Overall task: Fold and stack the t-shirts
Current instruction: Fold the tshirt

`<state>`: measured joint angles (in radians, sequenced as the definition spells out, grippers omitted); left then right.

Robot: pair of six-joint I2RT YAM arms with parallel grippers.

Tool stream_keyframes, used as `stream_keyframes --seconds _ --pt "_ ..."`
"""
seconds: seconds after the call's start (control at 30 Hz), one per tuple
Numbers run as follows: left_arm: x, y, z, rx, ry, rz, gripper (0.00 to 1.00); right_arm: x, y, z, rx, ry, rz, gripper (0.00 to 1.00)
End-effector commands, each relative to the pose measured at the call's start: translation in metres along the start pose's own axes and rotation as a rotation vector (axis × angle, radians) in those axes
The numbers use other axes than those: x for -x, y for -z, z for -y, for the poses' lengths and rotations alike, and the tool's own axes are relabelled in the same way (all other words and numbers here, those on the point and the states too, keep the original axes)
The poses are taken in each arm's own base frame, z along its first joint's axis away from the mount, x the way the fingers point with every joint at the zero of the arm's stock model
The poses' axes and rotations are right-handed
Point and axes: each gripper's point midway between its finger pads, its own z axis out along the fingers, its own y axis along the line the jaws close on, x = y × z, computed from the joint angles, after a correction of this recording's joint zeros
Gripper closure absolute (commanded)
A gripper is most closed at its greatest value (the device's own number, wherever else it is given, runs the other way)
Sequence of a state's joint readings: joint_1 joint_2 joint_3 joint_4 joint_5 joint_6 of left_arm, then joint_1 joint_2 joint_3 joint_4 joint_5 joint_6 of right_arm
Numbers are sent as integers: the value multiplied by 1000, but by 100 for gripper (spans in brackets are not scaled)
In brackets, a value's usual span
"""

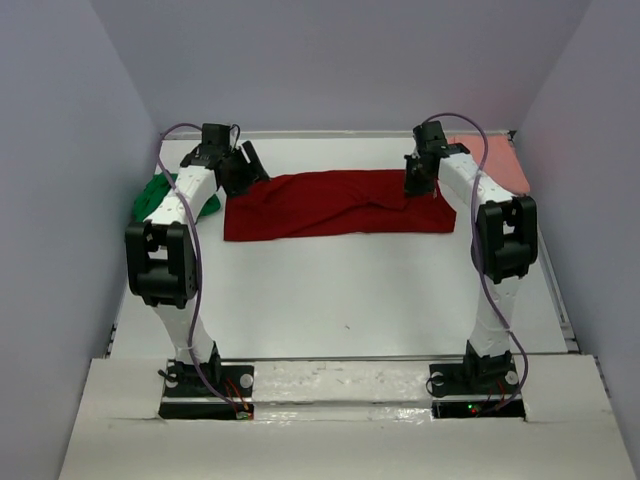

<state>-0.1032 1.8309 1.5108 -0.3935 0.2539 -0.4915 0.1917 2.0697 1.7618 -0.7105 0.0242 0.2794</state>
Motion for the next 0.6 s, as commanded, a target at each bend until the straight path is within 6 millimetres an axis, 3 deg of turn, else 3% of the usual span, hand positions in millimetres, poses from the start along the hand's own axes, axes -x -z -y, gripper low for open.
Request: stream_keyframes --seconds 0.0,0.03,0.07,0.17,0.37,0.57 --pt "8 10 3 -3 -18 22 23 -1 1 -19 88 4 12 100" --pt "9 11 3 -3 -22 25 23 -3 -1 -18 80 -3 9 93" --pt "10 14 4 -5 -26 31 23 -3 -1 -17 78 0 13 66" --pt "11 15 3 1 -31 37 23 -9 -7 -17 91 16 6 52" --pt "6 11 1 1 -35 18 23 -20 -18 -15 86 17 -24 51" --pt "8 9 3 -5 -30 17 23 -28 -26 -16 96 12 -45 57"
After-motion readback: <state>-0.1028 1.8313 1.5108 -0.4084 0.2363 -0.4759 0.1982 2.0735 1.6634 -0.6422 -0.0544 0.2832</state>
